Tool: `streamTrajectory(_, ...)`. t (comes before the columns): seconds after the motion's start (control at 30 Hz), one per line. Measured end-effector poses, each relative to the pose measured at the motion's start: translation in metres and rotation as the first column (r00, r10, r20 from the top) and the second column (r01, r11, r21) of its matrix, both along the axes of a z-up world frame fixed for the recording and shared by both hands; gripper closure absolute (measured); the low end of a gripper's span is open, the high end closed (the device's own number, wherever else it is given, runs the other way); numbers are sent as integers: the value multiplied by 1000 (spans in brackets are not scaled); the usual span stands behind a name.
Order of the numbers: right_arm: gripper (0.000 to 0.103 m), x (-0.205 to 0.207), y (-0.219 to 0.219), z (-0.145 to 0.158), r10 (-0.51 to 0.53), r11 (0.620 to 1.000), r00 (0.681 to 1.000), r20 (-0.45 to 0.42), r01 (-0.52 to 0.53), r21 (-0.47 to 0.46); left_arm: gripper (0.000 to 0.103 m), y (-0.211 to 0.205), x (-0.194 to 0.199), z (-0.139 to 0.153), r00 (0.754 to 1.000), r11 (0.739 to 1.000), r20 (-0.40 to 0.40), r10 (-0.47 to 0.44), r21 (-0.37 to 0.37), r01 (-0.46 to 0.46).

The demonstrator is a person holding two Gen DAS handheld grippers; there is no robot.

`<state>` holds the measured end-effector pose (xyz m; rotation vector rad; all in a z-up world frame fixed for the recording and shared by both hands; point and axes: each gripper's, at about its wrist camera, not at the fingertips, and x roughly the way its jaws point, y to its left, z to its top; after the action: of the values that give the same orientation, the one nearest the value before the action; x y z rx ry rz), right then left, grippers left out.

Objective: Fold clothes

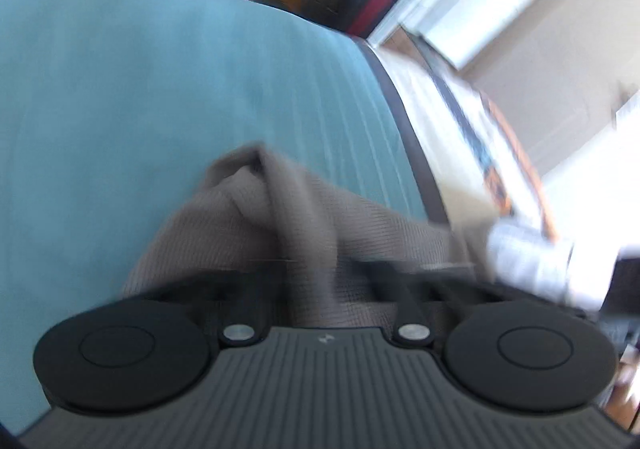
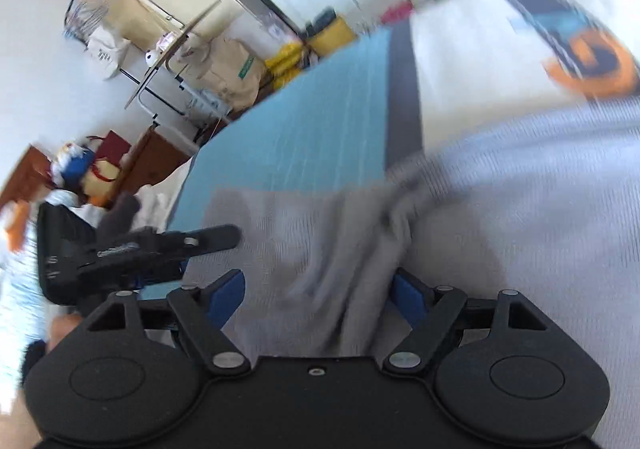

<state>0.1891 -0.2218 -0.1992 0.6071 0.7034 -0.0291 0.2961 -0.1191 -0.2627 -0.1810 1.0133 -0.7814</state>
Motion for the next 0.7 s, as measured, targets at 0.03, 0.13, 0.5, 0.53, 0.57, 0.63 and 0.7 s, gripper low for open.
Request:
streamTrajectory(0.03, 90, 5, 4, 3, 12, 997, 1000, 5, -12, -78, 99, 2, 0, 1, 1000, 1000, 9, 18, -12, -18)
streamTrajectory(0.13, 91, 17, 11, 13, 34, 971, 999, 17, -29, -238, 99, 11, 2, 6, 997, 996, 24, 77, -39, -76)
streamTrajectory(0.5, 39, -19, 43, 36, -101, 908, 993, -67, 64, -415, 61, 9, -12, 45, 986, 998, 159, 57, 32, -63)
streamTrajectory(0.53, 39, -22, 52, 37, -69, 892, 996, -59, 35, -451, 56, 13, -21, 54, 981, 999, 188, 43, 10, -46)
streamTrajectory(0.57, 39, -25, 60, 38, -39, 874, 998, -51, 9, -486, 50, 15, -28, 57, 983, 1000, 184, 17, 8, -19)
streamTrajectory(0.63, 38, -35, 71, 41, 15, 846, 999, -49, -39, -532, 49, 19, -43, 61, 984, 999, 177, -34, 3, 34)
streamTrajectory(0.7, 40, -30, 72, 36, -8, 872, 997, -80, -32, -489, 54, 13, -54, 54, 986, 990, 127, -104, 109, 91)
